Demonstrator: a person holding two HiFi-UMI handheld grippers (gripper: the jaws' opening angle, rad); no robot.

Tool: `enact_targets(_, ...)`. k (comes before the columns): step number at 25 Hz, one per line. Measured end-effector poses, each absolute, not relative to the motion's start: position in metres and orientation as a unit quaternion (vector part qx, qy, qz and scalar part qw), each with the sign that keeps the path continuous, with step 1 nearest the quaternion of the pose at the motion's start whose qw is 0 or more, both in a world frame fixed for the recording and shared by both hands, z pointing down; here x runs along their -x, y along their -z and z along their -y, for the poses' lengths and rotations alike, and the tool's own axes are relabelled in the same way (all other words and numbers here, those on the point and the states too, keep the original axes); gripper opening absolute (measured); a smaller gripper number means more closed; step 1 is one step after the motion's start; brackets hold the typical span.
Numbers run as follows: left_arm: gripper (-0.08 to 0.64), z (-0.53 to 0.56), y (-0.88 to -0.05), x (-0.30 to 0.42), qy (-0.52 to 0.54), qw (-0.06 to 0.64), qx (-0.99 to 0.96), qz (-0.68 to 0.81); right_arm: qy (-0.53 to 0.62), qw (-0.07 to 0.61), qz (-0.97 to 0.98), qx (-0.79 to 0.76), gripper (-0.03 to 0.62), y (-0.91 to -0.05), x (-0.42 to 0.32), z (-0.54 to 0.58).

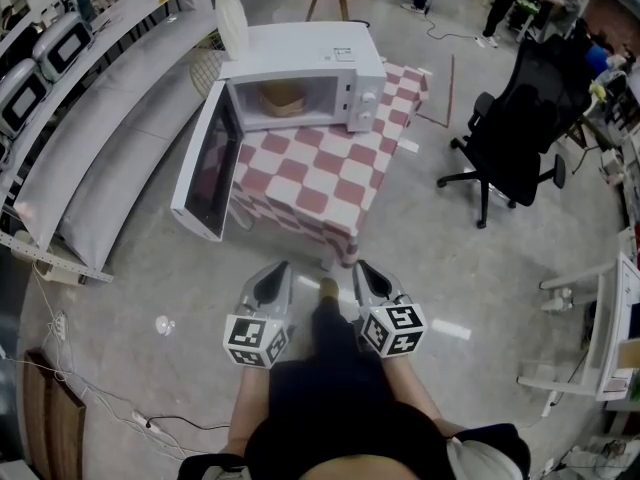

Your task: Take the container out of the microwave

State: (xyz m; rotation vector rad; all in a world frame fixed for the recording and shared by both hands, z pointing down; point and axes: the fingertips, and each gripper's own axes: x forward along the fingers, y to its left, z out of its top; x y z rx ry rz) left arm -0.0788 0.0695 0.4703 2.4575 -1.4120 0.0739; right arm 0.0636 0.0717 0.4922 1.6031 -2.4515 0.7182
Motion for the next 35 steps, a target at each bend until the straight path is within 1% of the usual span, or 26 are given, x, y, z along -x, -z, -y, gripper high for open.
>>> enact_targets(35,0.011,0.126,-0.475,0.066,-0.04,0.155,-0.845,0.511,-0.252,0.062,0.826,-0.5,0.0,-0.501,-0.071,0.127)
